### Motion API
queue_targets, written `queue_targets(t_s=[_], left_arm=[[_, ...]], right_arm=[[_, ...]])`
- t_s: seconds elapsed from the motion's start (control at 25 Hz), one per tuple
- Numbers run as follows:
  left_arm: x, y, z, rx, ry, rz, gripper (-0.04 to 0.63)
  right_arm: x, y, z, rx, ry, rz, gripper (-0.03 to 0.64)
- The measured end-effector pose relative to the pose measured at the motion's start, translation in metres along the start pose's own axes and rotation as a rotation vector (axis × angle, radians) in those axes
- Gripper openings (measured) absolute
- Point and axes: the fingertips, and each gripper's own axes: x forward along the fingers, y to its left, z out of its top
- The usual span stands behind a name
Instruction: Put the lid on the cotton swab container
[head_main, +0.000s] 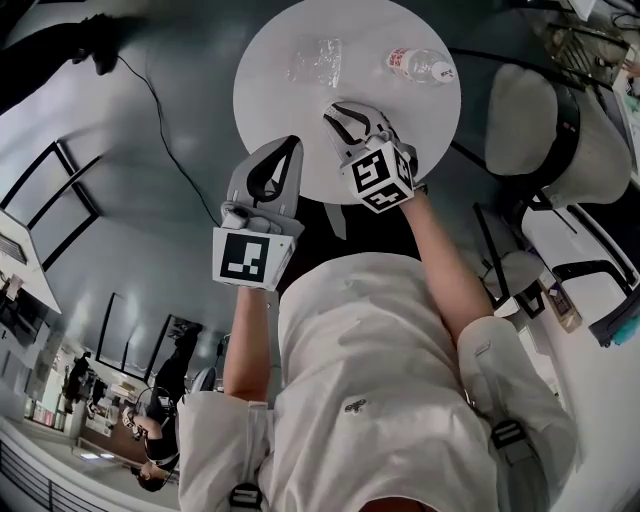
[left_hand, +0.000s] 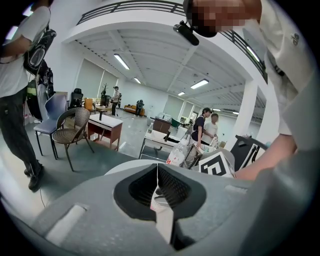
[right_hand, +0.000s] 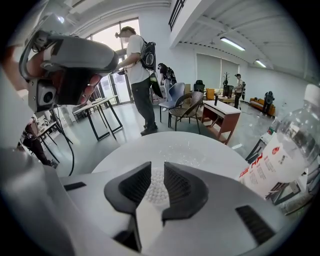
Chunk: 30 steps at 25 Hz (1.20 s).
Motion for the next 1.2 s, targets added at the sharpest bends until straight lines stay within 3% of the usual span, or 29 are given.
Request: queue_targets(t_s=[0.72,1.2], left_arm=[[-0.009,-0.055,0.027,0.060,-0.012,-0.039,0.012],[-0.031,-0.059,0.029,0.085,-0.001,-0.064,0.012]], right_arm=[[-0.070,-0.006,0.024,0.045,-0.119,-0.012,0.051],[-0.103,-0.001,0.044,0.166,-0.225,-0.049,0.009]])
